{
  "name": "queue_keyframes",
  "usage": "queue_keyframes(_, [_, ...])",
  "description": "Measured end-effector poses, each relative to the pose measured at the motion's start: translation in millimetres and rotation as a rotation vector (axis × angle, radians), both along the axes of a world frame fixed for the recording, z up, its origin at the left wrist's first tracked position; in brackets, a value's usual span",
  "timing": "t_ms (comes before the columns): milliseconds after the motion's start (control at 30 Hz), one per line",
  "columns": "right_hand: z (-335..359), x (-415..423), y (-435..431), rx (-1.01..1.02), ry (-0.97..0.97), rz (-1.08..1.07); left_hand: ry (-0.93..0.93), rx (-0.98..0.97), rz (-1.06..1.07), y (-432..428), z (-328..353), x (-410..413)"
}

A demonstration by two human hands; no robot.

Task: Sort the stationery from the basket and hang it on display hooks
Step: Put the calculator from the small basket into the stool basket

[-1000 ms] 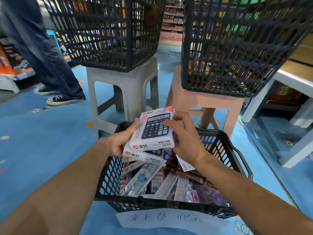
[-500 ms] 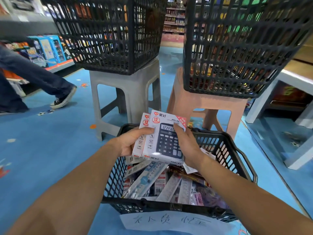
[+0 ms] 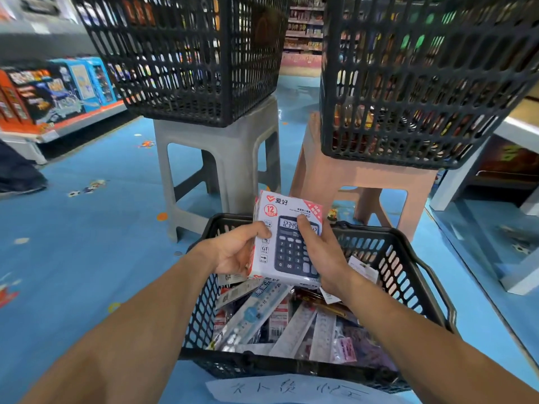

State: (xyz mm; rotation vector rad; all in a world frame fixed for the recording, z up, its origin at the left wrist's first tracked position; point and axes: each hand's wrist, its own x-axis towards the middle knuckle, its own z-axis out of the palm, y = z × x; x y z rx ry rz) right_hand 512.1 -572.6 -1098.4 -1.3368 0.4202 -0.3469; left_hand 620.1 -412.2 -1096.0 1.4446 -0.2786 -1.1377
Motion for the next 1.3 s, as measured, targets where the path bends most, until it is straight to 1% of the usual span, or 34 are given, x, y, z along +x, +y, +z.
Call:
queue_keyframes(100, [-6, 5, -3, -0.039, -0.002, 0.02, -0.019, 0.041, -0.033, 0, -2, 1])
queue_keyframes(233, [-10, 11, -8, -0.021, 0.04, 0.059, -0.02, 0.047, -0.039, 0, -7, 8])
queue_keyframes(367, [-3, 11, -7, 0.092, 0.114, 0.104, -0.013, 0.099, 0.01, 11, 7, 12])
queue_keyframes(467, [29, 0, 7, 0.157, 0.132, 0.125, 0.003, 0.158, 0.011, 33, 42, 10])
queue_keyframes(567, [82, -8, 21, 0.175, 0.134, 0.179, 0.053, 0.162, 0.003, 55, 96, 8])
queue_keyframes(700, [181, -13, 34, 0.166, 0.158, 0.228, 0.092, 0.212, 0.004, 78, 192, 4])
queue_keyframes(833, [293, -22, 40, 0.209, 0.201, 0.292, 0.113, 0.282, -0.086, 93, 295, 3])
queue_keyframes(900, [344, -28, 41, 0.19, 0.252, 0.316, 0.111, 0.316, -0.142, 94, 343, 1])
queue_keyframes(1067, [462, -34, 32, 0.059, 0.382, 0.338, 0.156, 0.317, -0.323, 83, 458, 6])
queue_keyframes(1200, [543, -29, 10, 0.035, 0.409, 0.294, 0.137, 0.277, -0.489, 59, 544, 23])
queue_keyframes(1300, [595, -20, -19, 0.035, 0.383, 0.248, 0.083, 0.212, -0.513, 24, 599, 40])
